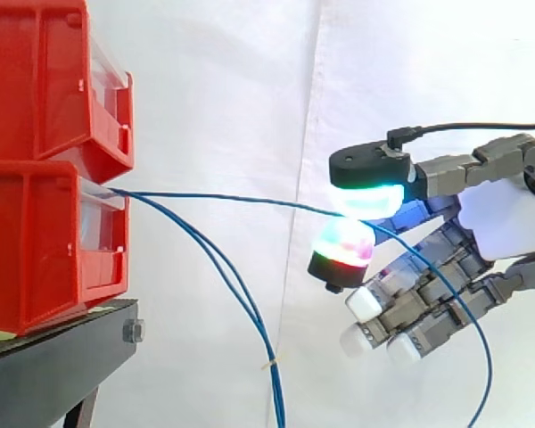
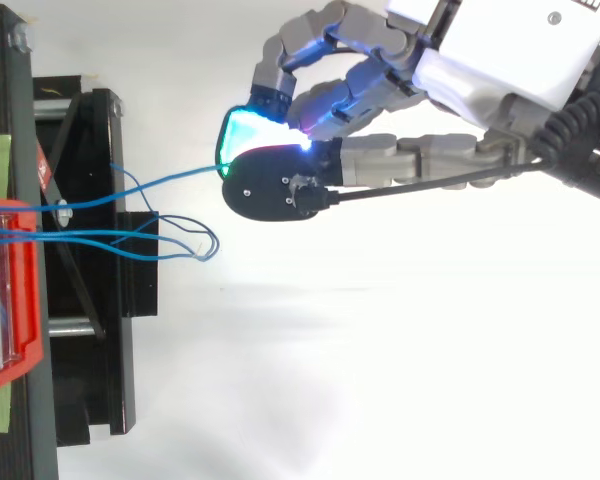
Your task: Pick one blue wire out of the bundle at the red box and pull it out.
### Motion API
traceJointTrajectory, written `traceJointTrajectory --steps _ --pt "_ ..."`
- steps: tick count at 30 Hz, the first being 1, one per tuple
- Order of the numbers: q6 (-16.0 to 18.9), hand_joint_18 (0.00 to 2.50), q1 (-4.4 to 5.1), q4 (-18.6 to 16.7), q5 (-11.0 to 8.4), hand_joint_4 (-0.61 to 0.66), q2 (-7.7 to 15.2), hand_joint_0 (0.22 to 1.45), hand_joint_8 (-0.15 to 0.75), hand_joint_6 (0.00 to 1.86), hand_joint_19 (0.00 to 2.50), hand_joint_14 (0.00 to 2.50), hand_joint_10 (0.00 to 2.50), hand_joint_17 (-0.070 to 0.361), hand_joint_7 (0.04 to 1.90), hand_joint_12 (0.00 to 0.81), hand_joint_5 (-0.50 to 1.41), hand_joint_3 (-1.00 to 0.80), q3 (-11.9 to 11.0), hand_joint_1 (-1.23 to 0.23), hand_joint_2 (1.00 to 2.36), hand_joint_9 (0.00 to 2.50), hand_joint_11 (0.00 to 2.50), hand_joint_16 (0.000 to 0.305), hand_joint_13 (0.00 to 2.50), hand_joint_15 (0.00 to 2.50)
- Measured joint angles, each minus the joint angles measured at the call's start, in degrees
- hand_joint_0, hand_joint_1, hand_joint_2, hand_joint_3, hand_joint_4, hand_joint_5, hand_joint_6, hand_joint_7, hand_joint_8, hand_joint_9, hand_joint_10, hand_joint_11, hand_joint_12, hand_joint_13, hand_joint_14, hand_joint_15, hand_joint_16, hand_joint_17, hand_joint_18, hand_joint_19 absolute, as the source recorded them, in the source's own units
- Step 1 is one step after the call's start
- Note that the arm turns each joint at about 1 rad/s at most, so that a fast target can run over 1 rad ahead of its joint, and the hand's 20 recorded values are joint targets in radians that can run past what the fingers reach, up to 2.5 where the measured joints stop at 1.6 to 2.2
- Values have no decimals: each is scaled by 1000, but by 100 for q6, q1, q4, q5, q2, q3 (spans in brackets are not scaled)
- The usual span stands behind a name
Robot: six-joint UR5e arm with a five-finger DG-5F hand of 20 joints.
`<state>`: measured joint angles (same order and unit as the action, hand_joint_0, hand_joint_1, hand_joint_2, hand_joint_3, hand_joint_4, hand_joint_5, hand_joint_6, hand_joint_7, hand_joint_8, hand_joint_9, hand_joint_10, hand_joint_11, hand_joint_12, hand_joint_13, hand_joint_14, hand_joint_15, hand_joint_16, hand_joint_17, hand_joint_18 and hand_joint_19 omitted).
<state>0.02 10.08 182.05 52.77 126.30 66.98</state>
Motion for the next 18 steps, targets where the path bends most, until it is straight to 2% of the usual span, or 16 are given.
traceJointTrajectory --steps 3,6,18 --pt "4 695 -8 -296 -14 91 0 630 421 932 265 8 7 127 993 457 -95 -17 55 -822 1007 949 468 56 720 282" --pt "8 694 -24 -429 -8 87 0 630 418 932 257 7 7 127 996 458 -96 -16 71 -822 1008 945 476 57 719 279" --pt "-43 685 -41 -420 6 62 0 643 414 936 261 8 9 125 1026 453 -96 8 77 -836 1007 931 471 56 713 289"
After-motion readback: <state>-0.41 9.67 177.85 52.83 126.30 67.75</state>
